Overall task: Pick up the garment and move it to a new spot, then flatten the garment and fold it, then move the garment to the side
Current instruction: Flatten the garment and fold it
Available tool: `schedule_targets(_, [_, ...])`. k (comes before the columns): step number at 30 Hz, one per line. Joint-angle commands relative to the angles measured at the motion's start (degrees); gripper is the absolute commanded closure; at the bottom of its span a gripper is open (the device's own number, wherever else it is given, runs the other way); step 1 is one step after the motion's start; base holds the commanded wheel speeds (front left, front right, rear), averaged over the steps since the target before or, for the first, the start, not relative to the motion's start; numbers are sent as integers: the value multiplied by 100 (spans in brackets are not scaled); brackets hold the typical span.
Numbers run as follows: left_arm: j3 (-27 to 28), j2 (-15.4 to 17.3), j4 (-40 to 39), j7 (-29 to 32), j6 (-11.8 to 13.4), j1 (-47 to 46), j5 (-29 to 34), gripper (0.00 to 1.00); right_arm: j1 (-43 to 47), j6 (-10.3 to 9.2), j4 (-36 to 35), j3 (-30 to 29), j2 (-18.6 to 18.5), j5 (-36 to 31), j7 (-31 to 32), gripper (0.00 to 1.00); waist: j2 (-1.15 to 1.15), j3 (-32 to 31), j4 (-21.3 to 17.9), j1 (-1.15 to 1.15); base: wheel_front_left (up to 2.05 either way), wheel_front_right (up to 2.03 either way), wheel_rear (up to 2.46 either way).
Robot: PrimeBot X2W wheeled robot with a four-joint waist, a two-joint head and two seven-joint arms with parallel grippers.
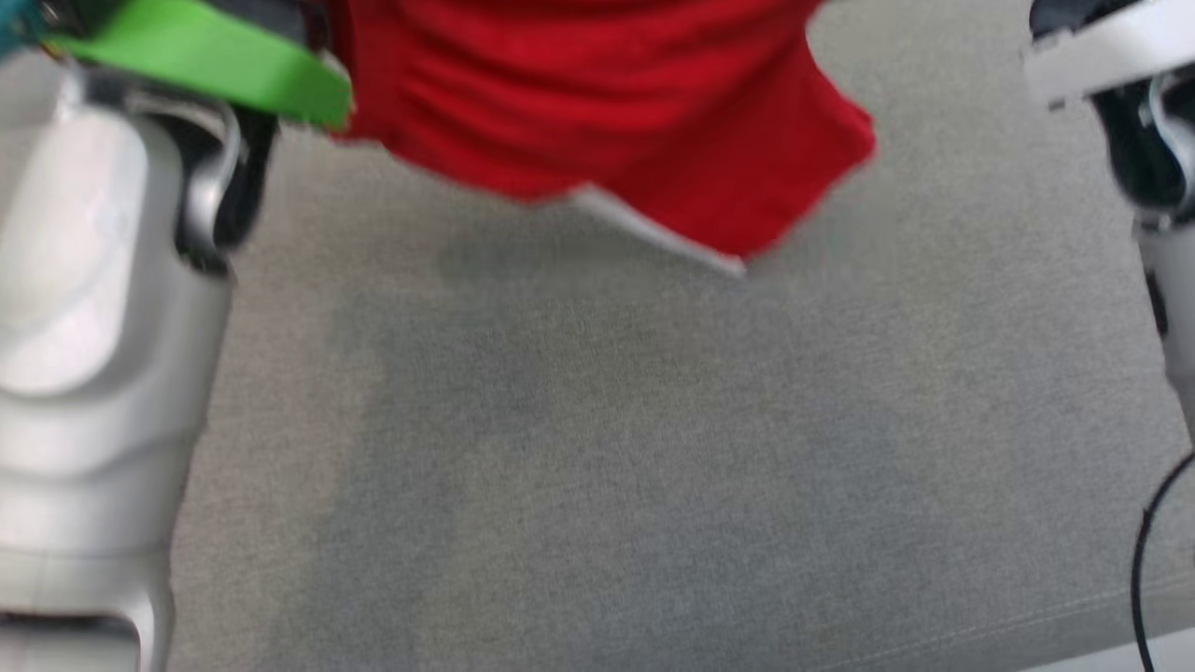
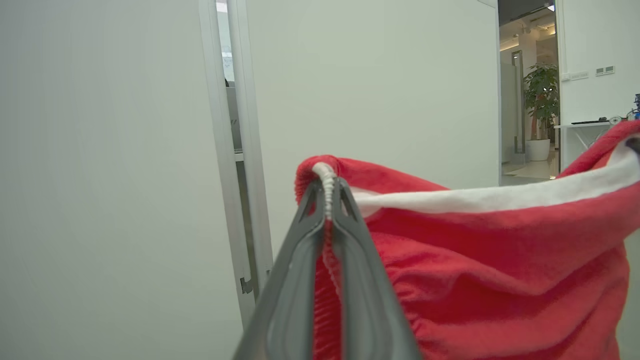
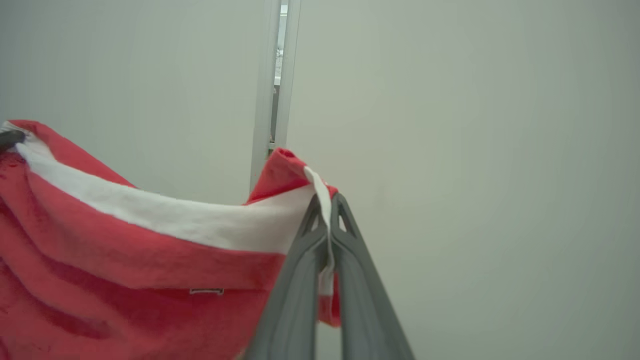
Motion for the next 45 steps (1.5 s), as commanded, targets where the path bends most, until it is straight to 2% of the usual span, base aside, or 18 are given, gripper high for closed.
schedule_targets(1, [67,-12,168,-193,30,-411,92,100,-357,-9,251,-77,80,-9,-120,100,0,823,-93,-1,0,0,0])
schedule_targets(6, [194,-230,933,-711,72,-1492,320,100,-1510,-9,1406,-438,360,-158,-673,100,0,1073,-53,-1,0,0,0])
schedule_targets(9, [371,-340,1220,-793,78,-1606,274,100,-1761,-9,1885,-518,452,-160,-809,100,0,1076,-4,-1,0,0,0])
schedule_targets(12, [473,-394,1357,-807,27,-1168,280,100,-1493,-10,2266,-420,510,-15,-868,100,0,1036,45,-1,0,0,0])
schedule_targets(20, [1000,-717,1839,-809,-39,1383,-46,100,369,-23,3091,155,548,1040,-730,100,0,792,126,-1,0,0,0])
schedule_targets(27, [1129,-979,2052,-810,-69,3020,-169,100,1862,-28,2975,780,457,2289,-494,100,0,425,172,-1,0,0,0])
schedule_targets(33, [1053,-1070,1909,-810,-70,3930,-197,100,2848,-28,2572,1047,152,3255,-523,100,0,-54,244,-1,0,0,0])
schedule_targets(38, [1152,-1086,1729,-812,-60,4493,-313,100,3413,-30,2485,1229,-29,3566,-682,100,0,-424,271,-1,0,0,0])
schedule_targets(45, [990,-1090,1363,-812,-55,5239,-564,100,4040,-30,2528,1366,16,3662,-899,100,0,-878,303,-1,0,0,0])
